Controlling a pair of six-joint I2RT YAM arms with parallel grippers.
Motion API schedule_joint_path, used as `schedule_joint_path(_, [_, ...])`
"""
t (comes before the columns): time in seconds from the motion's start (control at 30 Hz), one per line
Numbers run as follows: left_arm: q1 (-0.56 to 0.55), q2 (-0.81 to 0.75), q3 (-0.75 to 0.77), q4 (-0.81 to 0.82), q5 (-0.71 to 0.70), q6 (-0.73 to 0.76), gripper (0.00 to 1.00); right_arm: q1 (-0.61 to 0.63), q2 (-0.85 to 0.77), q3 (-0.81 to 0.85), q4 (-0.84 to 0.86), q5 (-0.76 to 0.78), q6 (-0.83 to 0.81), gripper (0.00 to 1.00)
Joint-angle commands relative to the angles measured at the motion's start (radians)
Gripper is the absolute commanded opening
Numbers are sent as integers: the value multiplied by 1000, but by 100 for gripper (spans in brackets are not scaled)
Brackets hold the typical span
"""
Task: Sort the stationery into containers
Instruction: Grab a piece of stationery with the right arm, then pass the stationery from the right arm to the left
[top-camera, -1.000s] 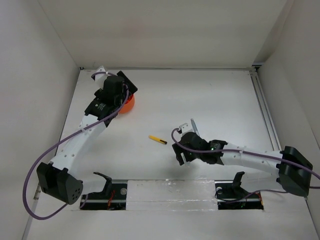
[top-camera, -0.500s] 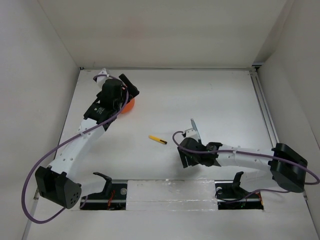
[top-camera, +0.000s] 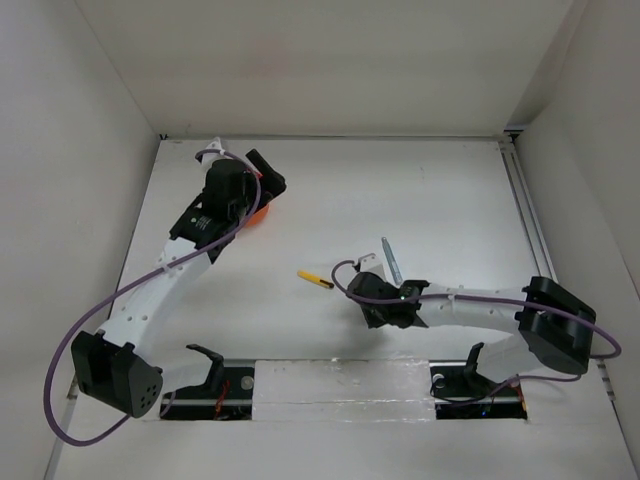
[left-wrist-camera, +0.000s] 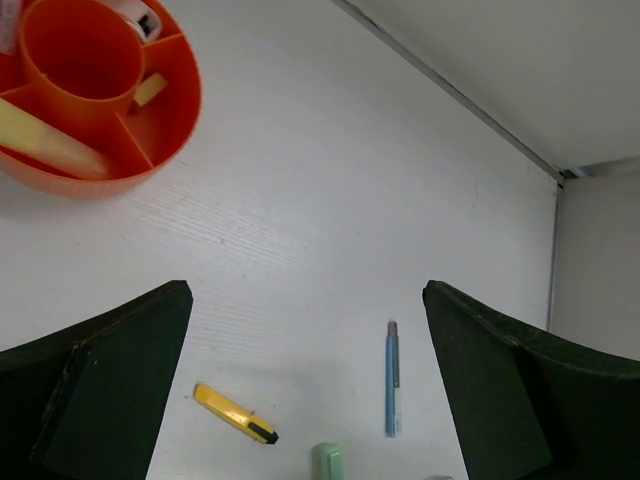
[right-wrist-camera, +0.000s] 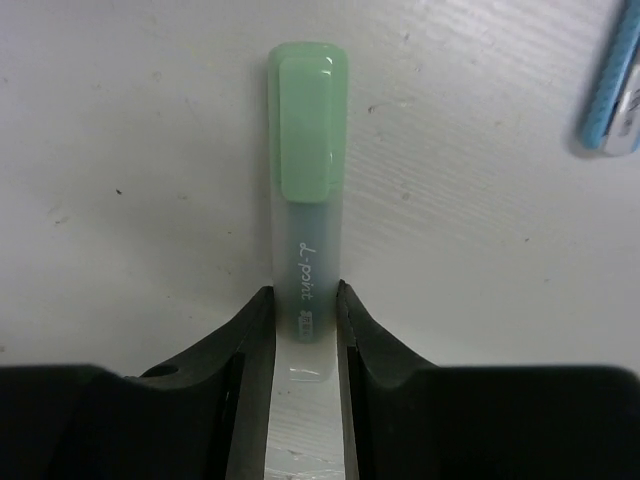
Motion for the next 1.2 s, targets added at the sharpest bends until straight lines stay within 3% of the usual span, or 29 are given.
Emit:
schedule_joint_path(0.0, [-4, -8, -27, 92, 133, 13, 100, -35, -42, 106, -10, 103, -92, 0])
schedule_joint_path(0.17, [-4, 81, -16, 152, 380, 35, 100, -138, 13, 255, 54, 89, -299, 0])
schedule_joint_path(0.3, [-4, 139, 4, 192, 468, 35, 100, -199, 36, 324, 137, 80, -391, 0])
schedule_joint_path(0.4, [-4, 173, 4, 268, 558, 35, 100, -250, 36, 348, 258, -29, -465, 0])
schedule_joint_path(0.57, [-4, 225, -18, 389, 641, -4, 100, -281, 27, 423, 300, -199, -530, 0])
schedule_joint_path(0.9, [-4, 274, -70, 543, 724, -48, 96, -291, 36, 497, 343, -314, -539, 0])
schedule_joint_path(0.97, [-4, 274, -79, 553, 724, -48, 88, -300, 36, 506, 343, -314, -539, 0])
schedule_joint_path(1.03, [-4, 265, -79, 553, 724, -48, 73, -300, 46, 517, 361, -314, -539, 0])
schedule_joint_path(1.07, [-4, 265, -79, 553, 724, -48, 44, -300, 46, 517, 361, -314, -539, 0])
schedule_joint_path(1.17, [-4, 265, -79, 553, 724, -36, 14, -300, 69, 526, 383, -323, -539, 0])
